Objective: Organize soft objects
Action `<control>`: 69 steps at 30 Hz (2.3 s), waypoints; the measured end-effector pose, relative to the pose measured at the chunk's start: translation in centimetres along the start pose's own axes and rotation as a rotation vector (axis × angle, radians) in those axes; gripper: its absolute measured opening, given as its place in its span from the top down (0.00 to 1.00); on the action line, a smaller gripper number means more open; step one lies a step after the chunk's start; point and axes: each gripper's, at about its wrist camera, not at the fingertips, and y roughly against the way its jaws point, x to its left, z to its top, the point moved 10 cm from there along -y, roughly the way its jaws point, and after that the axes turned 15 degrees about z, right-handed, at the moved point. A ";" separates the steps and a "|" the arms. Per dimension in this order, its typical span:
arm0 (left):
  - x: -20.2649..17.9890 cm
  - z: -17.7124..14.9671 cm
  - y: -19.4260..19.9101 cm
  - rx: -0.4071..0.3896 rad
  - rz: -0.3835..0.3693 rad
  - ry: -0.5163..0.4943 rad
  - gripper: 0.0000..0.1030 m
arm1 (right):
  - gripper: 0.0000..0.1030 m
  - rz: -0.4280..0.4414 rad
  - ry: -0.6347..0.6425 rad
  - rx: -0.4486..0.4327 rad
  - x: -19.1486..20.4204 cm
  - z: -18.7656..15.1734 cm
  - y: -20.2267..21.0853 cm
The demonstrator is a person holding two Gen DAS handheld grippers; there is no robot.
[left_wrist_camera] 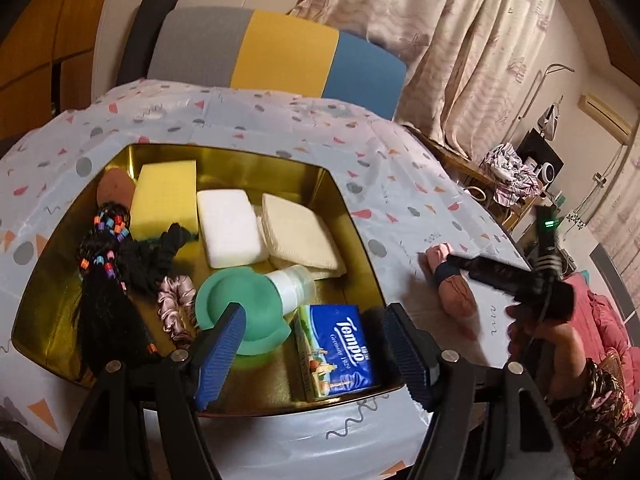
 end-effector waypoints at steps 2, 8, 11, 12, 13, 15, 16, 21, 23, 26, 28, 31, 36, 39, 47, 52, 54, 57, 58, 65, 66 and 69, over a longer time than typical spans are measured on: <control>-0.2 0.0 0.1 0.000 -0.008 0.000 0.30 | 0.42 0.006 -0.011 0.042 0.0 -0.6 -1.2; 0.0 0.1 0.7 -0.017 -0.010 0.022 0.30 | 0.66 0.032 0.059 0.060 1.7 -0.7 -2.3; 0.2 0.1 0.9 -0.022 -0.010 0.036 0.30 | 0.66 0.094 0.141 0.026 5.1 0.8 -1.6; 0.3 0.1 0.9 -0.019 -0.009 0.041 0.30 | 0.66 0.110 0.179 0.024 6.4 1.3 -1.5; 0.4 0.1 0.9 -0.017 -0.008 0.044 0.30 | 0.66 0.132 0.220 0.027 7.9 1.8 -1.6; 0.7 0.1 0.9 -0.013 -0.006 0.052 0.30 | 0.66 0.181 0.302 0.042 11.0 2.5 -2.0; 0.9 0.1 0.9 -0.011 -0.003 0.056 0.30 | 0.66 0.204 0.336 0.058 12.4 2.7 -2.3; 2.4 0.3 1.1 -0.011 0.023 0.081 0.30 | 0.66 0.272 0.574 0.202 20.0 2.2 -6.2; 3.2 0.4 1.4 -0.016 0.038 0.096 0.30 | 0.66 0.270 0.682 0.254 22.0 1.6 -7.8; 4.1 0.4 1.5 -0.015 0.048 0.115 0.30 | 0.66 0.277 0.838 0.338 24.7 1.1 -10.3; 4.7 0.3 1.4 -0.013 0.057 0.128 0.30 | 0.65 0.272 0.924 0.375 26.3 1.2 -12.0; 5.4 0.4 1.3 -0.007 0.062 0.145 0.30 | 0.62 0.253 1.008 0.404 27.6 1.7 -13.9; 6.0 0.4 1.2 -0.004 0.064 0.159 0.30 | 0.43 0.119 0.975 0.303 26.4 5.2 -14.9; 5.9 0.2 1.0 0.004 0.056 0.163 0.30 | 0.36 0.122 0.850 0.230 24.9 6.7 -13.4; 5.1 -0.1 0.9 0.012 0.110 0.125 0.30 | 0.22 0.139 0.622 0.192 20.9 4.8 -9.3; 5.0 0.1 1.1 -0.005 0.171 0.085 0.30 | 0.12 0.162 0.553 0.179 20.5 1.7 -7.1; 5.3 0.2 1.2 -0.008 0.188 0.091 0.30 | 0.06 0.168 0.523 0.168 20.5 0.8 -6.4; 5.9 0.4 1.5 -0.012 0.249 0.087 0.30 | 0.02 0.137 0.524 0.146 20.6 -0.3 -5.6; 6.0 0.5 1.6 -0.012 0.257 0.085 0.30 | 0.01 0.131 0.527 0.142 20.7 -0.5 -5.4; 7.5 0.8 2.7 -0.025 0.311 0.105 0.30 | 0.00 0.132 0.473 0.110 21.3 -1.9 -3.8; 7.6 0.9 2.8 -0.029 0.320 0.105 0.30 | 0.00 0.130 0.465 0.108 21.3 -2.2 -3.7; 7.8 1.0 3.3 -0.038 0.345 0.097 0.30 | 0.00 0.118 0.441 0.105 21.2 -2.7 -3.4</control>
